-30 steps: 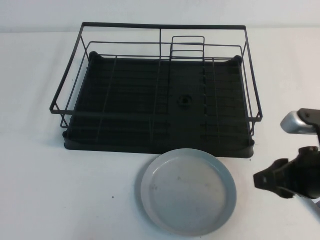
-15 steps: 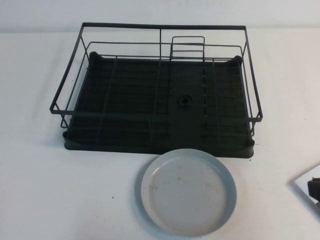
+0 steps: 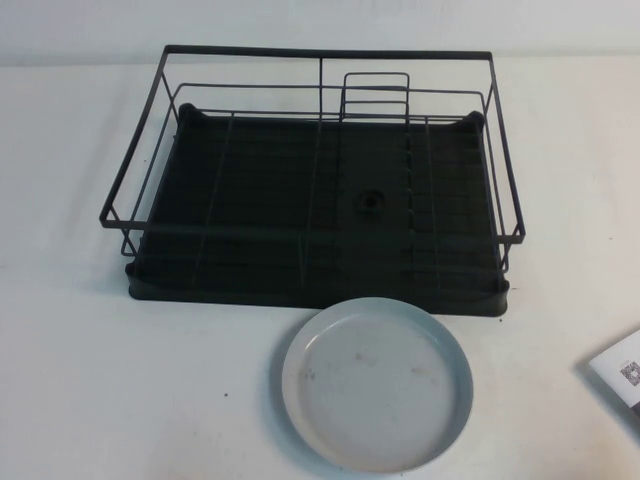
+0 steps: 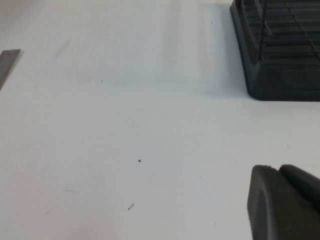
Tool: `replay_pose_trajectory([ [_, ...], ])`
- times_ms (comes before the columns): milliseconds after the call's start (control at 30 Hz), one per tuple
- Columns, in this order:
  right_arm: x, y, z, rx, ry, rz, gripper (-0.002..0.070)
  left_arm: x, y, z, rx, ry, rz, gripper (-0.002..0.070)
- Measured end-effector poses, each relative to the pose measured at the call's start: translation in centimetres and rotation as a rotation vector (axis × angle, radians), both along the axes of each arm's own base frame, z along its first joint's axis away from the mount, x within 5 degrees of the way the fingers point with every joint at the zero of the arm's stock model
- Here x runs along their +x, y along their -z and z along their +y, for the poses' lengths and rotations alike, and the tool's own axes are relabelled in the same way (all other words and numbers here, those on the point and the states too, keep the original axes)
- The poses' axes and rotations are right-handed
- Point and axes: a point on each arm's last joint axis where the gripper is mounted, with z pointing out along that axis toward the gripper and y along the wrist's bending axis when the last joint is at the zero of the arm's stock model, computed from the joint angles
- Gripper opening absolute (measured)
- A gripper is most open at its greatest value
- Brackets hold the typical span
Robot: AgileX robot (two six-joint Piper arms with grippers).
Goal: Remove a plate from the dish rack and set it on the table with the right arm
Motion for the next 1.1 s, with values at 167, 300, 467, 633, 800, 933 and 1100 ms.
replay_pose_trajectory([
  [167, -1.2, 0.0, -0.2, -0.007, 0.023, -0.115, -0.0018, 0.0, 0.0, 0.0, 0.0, 0.0, 0.0, -0.0006],
  [300, -1.4, 0.4, -0.1, -0.009, 0.012, -0.093, -0.0018, 0.0, 0.0, 0.0, 0.0, 0.0, 0.0, -0.0006],
  [467, -1.4, 0.5, 0.0, -0.006, 0.009, -0.083, -0.0018, 0.0, 0.0, 0.0, 0.0, 0.0, 0.0, -0.0006],
  [633, -1.5, 0.9, 0.1, 0.002, -0.003, -0.036, -0.0018, 0.0, 0.0, 0.0, 0.0, 0.0, 0.0, -0.0006],
  [800, -1.6, 1.3, 0.0, 0.026, 0.019, 0.01, -0.0018, 0.0, 0.0, 0.0, 0.0, 0.0, 0.0, -0.0006],
  [933, -1.6, 1.3, -0.1, 0.033, 0.023, 0.011, -0.0018, 0.0, 0.0, 0.0, 0.0, 0.0, 0.0, -0.0006],
  [1100, -1.6, 1.3, -0.1, 0.036, 0.024, 0.009, -0.0018, 0.0, 0.0, 0.0, 0.0, 0.0, 0.0, -0.0006],
])
